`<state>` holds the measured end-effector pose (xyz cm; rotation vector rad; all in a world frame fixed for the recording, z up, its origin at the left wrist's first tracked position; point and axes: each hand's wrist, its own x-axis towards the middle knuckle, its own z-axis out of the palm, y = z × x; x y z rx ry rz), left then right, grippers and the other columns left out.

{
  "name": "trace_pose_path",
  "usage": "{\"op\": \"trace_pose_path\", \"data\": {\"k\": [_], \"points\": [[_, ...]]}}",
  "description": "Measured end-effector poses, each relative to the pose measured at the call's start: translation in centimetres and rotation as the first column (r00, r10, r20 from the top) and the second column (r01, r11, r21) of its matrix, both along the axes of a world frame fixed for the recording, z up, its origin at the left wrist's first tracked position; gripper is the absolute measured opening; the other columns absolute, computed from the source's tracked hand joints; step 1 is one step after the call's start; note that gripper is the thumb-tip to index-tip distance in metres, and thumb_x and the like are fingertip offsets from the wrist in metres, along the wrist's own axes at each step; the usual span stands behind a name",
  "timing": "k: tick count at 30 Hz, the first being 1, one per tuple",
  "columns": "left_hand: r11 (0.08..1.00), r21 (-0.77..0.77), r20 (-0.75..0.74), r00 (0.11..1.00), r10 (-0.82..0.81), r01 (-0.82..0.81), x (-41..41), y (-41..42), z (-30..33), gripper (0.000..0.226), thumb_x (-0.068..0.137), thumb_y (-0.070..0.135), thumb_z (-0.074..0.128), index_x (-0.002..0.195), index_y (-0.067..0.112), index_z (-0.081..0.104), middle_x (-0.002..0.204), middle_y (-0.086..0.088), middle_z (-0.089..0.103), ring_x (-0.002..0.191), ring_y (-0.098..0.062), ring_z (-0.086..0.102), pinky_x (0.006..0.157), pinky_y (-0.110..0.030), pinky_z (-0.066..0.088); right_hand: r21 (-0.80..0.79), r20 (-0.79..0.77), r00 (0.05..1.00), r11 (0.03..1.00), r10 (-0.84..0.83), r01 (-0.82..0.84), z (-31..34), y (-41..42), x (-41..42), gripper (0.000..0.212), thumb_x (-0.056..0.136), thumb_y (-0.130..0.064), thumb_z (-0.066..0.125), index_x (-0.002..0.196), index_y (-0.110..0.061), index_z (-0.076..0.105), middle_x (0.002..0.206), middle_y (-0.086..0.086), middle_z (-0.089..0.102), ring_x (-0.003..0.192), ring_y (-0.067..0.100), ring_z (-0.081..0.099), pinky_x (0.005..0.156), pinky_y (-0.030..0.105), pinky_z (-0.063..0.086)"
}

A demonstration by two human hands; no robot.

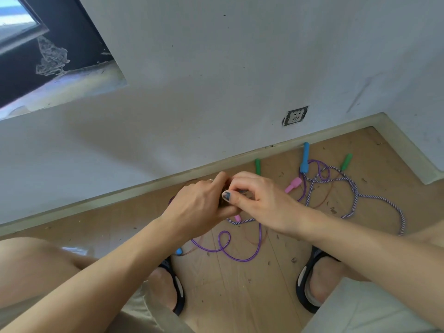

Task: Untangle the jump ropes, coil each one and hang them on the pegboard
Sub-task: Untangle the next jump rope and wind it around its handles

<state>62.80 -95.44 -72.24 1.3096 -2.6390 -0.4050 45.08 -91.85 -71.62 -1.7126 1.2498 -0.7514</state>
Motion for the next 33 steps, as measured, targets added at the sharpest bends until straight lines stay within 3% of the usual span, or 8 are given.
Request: {"op": "trace_pose_path", "data": {"k": [5, 9, 13, 18, 22, 26, 30, 33], "points": [[0.998, 0.050, 0.031, 0.999, -0.043, 0.041, 0.3, -0.7, -0.4, 0.057, 0.084, 0.071, 0.028, 0.103, 0.021, 0.048, 0.072, 0.003, 0.061, 0.056, -0.023, 0.057, 0.052, -0.041, 0.050, -0.019, -0.113, 0.994, 1.000, -0.009, 0.007, 0.6, -0.6, -0.1, 0.024, 0.097, -0.034, 0.059, 0.078, -0.021, 0.059, 0.078, -0.003, 0.056, 0.071, 0.007, 0.050, 0.065, 0.019, 0.038], [0.992, 0.109, 0.051, 0.996, -0.073, 0.068, 0.5, -0.9, 0.0, 0.060, 0.083, 0.073, 0.029, 0.102, 0.021, 0.049, 0.068, 0.000, 0.059, 0.058, -0.025, 0.056, 0.055, -0.044, 0.050, -0.054, -0.195, 0.981, 0.998, 0.001, -0.012, 1.4, -1.2, -0.9, 0.038, 0.098, -0.041, 0.057, 0.071, -0.013, 0.056, 0.055, 0.001, 0.050, 0.050, 0.009, 0.038, 0.050, 0.020, 0.027], [0.969, 0.236, 0.021, 0.996, -0.083, 0.075, 0.7, -1.1, 0.8, 0.048, 0.082, 0.073, 0.032, 0.098, 0.030, 0.047, 0.071, -0.001, 0.061, 0.061, -0.021, 0.057, 0.059, -0.041, 0.049, -0.045, -0.193, 0.981, 0.999, -0.019, 0.010, 1.7, -2.0, -1.0, 0.048, 0.098, -0.042, 0.057, 0.068, -0.004, 0.055, 0.053, -0.004, 0.044, 0.048, 0.008, 0.037, 0.047, 0.020, 0.027], [0.910, 0.393, -0.060, 0.991, -0.119, 0.133, 0.6, -0.9, 1.7, 0.045, 0.095, 0.057, 0.041, 0.099, 0.016, 0.059, 0.075, 0.004, 0.067, 0.065, -0.016, 0.061, 0.059, -0.028, 0.047, -0.045, -0.291, 0.956, 0.997, 0.044, -0.060, 1.2, -2.8, -1.5, 0.048, 0.101, -0.044, 0.048, 0.058, -0.023, 0.050, 0.053, -0.010, 0.052, 0.052, 0.007, 0.047, 0.052, 0.023, 0.035], [0.824, 0.552, -0.238, 0.971, 0.014, 0.123, 0.6, -0.7, 2.5, 0.041, 0.096, 0.055, 0.041, 0.105, 0.021, 0.062, 0.083, -0.001, 0.072, 0.071, -0.025, 0.066, 0.064, -0.037, 0.053, 0.201, -0.030, 0.999, 0.979, 0.018, -0.011, 0.7, -2.9, -1.4, 0.052, 0.102, -0.043, 0.047, 0.073, -0.001, 0.059, 0.056, -0.005, 0.053, 0.052, 0.008, 0.050, 0.052, 0.020, 0.042], [0.753, 0.649, -0.311, 0.941, 0.132, 0.109, 0.7, -0.7, 2.9, 0.033, 0.103, 0.048, 0.039, 0.111, 0.024, 0.061, 0.091, -0.010, 0.073, 0.077, -0.041, 0.064, 0.056, -0.038, 0.052, 0.345, 0.104, 0.992, 0.938, -0.072, 0.032, 0.2, -2.5, -0.8, 0.051, 0.103, -0.047, 0.044, 0.095, -0.002, 0.067, 0.071, 0.007, 0.060, 0.063, 0.018, 0.054, 0.053, 0.023, 0.047], [0.730, 0.675, -0.335, 0.926, 0.175, 0.106, 0.3, -0.2, 3.2, 0.027, 0.103, 0.045, 0.040, 0.125, 0.033, 0.052, 0.101, -0.012, 0.066, 0.070, -0.035, 0.057, 0.056, -0.033, 0.051, 0.427, 0.211, 0.966, 0.903, -0.148, 0.045, 0.7, -2.6, -0.7, 0.042, 0.104, -0.041, 0.045, 0.104, -0.006, 0.068, 0.079, 0.006, 0.063, 0.067, 0.015, 0.057, 0.055, 0.023, 0.046], [0.724, 0.682, -0.349, 0.916, 0.198, 0.104, 0.3, -0.1, 3.2, 0.025, 0.103, 0.043, 0.042, 0.124, 0.032, 0.050, 0.101, -0.013, 0.062, 0.067, -0.022, 0.051, 0.056, -0.030, 0.049, 0.450, 0.224, 0.958, 0.891, -0.178, 0.060, 1.3, -2.8, -0.8, 0.037, 0.104, -0.036, 0.047, 0.093, -0.006, 0.064, 0.070, 0.001, 0.060, 0.057, 0.006, 0.056, 0.050, 0.019, 0.044]]}}
